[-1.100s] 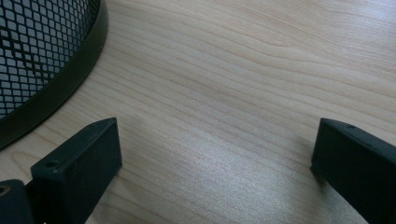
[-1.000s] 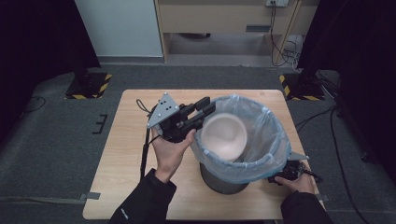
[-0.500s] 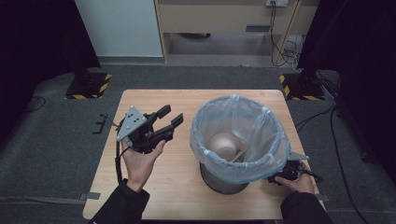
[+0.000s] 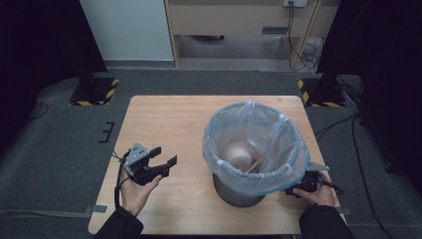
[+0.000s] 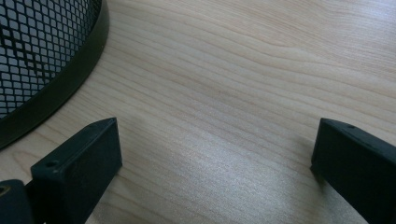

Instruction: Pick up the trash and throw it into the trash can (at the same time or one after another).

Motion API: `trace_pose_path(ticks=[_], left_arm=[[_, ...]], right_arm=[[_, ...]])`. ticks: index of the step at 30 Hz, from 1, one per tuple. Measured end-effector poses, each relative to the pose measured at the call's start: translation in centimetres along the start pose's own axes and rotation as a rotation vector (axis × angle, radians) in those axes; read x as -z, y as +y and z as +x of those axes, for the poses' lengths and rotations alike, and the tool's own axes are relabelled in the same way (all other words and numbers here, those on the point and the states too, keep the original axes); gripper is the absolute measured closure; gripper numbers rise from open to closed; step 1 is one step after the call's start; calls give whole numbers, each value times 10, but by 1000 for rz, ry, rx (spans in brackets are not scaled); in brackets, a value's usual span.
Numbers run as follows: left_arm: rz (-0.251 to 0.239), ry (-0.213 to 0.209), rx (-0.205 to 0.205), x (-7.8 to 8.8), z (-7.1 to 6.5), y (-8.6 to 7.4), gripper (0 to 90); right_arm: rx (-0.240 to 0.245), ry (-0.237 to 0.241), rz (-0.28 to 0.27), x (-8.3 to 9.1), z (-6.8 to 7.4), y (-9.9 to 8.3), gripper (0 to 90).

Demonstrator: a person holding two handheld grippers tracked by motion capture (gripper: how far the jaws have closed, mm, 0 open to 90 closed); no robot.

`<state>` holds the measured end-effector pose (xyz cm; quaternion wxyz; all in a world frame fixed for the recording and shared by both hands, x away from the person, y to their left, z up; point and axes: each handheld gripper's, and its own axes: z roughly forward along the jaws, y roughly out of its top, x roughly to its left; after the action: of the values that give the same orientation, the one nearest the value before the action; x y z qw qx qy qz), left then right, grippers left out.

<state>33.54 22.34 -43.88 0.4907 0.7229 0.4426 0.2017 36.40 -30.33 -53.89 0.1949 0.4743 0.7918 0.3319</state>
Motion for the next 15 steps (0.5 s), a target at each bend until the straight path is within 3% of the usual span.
trace_pose_path(ticks=[3,7,10,15], left_arm=[[64,31,13,-5,13,-21,242],[183,118,7,-11,34,-38,208],[231,141,29,-13,46,-47,194],[299,183,-6,-15,61,-57,188]], right_arm=[[0,0,0,0,0,0,19],[0,0,0,0,0,0,19],[5,0,-2,0,0,0,18],[7,2,-2,0,0,0,16]])
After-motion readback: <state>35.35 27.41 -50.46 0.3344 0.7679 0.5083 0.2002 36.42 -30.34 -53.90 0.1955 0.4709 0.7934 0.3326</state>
